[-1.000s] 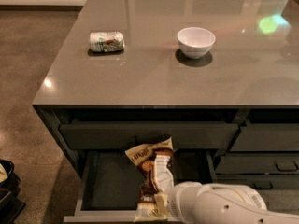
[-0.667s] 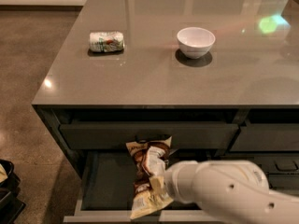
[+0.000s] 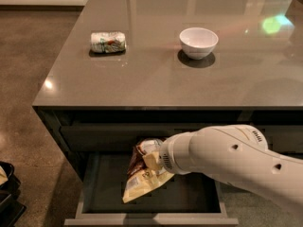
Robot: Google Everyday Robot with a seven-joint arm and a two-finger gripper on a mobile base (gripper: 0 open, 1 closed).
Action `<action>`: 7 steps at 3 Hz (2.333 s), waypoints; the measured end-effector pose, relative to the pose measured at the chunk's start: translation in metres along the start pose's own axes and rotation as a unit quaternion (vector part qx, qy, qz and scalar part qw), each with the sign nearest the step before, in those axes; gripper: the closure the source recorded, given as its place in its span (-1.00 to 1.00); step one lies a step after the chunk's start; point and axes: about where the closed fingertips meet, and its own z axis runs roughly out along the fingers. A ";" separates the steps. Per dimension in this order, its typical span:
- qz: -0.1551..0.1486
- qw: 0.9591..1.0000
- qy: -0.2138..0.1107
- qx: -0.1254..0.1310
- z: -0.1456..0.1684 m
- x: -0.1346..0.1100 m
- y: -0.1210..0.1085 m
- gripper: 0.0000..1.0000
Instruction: Pick brown chip bag from middle drawer and place on counter
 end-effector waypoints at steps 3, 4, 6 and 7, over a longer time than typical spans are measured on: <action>-0.018 0.994 -0.052 0.100 -0.118 -0.032 0.006 1.00; -0.025 0.985 -0.078 0.149 -0.164 -0.043 0.014 1.00; -0.055 0.968 -0.119 0.215 -0.236 -0.083 0.023 1.00; -0.069 0.965 -0.126 0.220 -0.247 -0.099 0.026 1.00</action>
Offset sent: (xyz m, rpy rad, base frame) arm -0.0338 -0.0365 0.1437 -0.1206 -0.2184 -0.0974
